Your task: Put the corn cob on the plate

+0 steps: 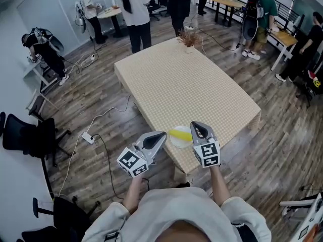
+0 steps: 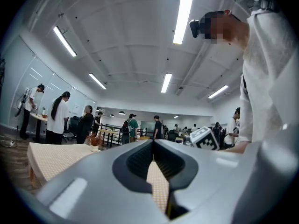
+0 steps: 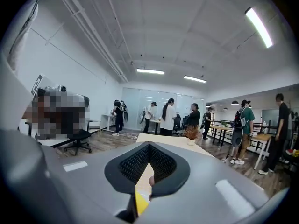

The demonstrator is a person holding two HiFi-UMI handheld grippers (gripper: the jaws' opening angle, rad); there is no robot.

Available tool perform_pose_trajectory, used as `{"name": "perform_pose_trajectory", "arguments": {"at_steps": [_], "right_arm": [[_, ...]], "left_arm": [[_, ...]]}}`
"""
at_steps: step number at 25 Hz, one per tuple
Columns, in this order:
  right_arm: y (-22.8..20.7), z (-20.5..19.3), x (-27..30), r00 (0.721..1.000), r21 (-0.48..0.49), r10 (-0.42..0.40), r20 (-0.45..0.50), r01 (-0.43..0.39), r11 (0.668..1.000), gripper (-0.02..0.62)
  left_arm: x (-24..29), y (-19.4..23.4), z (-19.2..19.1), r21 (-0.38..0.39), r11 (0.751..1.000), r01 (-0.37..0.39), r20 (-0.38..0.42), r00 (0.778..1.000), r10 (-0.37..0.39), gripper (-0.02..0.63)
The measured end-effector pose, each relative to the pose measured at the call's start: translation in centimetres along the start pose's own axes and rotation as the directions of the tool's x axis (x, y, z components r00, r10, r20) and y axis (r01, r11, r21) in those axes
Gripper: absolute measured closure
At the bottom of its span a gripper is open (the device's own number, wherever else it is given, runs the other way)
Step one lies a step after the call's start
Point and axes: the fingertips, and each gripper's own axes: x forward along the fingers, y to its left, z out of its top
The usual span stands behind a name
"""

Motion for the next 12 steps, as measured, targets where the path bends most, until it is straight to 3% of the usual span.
{"name": "perform_pose_trajectory", "arguments": {"at_steps": [7,12], "right_arm": [[8.0,0.6,-3.2,0.995,0.067,-0.094,0.015,0.093,0.993,0.597],[14.9,0.9,-5.3,0.994,0.095,-0.106,0.013,0.104,0.99,0.598]], "left_arm": [[-8.0,-0.4,0.4,-0.004,0.999,0.047,0.001,0.999,-0.047,0.598],[-13.2,-1.5,0.1,-0.026,0.997,0.075,-0.009,0.997,-0.075,0.598]]}}
